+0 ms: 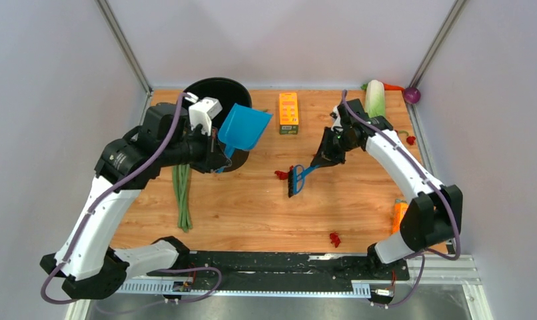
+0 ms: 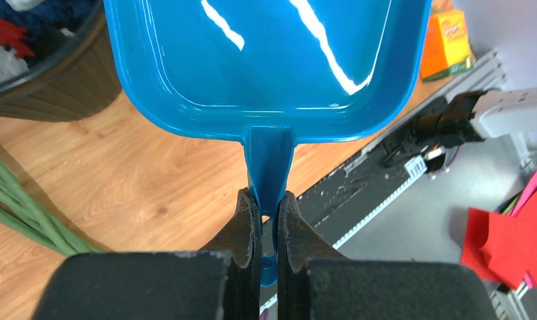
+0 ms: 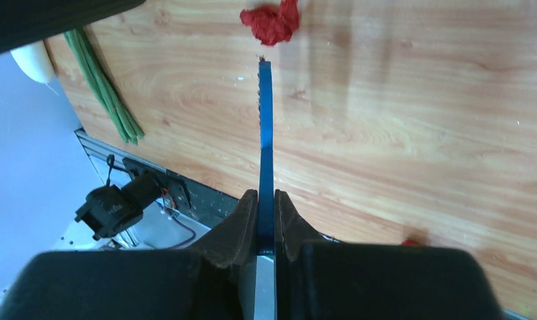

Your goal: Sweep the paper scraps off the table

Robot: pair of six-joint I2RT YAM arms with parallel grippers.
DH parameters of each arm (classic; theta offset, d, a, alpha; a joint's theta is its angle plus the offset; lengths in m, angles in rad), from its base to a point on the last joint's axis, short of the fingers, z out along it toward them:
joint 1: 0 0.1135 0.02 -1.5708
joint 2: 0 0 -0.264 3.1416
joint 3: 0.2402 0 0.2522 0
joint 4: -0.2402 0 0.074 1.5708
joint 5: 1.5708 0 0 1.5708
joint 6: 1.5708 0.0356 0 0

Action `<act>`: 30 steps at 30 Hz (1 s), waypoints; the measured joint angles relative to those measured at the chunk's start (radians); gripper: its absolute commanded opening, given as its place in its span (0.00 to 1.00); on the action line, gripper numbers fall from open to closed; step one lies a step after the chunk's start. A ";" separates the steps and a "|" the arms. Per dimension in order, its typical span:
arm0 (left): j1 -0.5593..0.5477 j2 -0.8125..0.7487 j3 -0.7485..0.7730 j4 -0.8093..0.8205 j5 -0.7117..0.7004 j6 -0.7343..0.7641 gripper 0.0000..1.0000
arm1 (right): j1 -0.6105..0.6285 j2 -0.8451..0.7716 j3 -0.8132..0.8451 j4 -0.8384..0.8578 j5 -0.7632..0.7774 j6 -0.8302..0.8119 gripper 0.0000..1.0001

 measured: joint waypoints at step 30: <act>-0.309 0.179 -0.499 0.020 -0.415 -0.020 0.00 | 0.005 0.153 0.455 -0.232 0.332 -0.211 0.00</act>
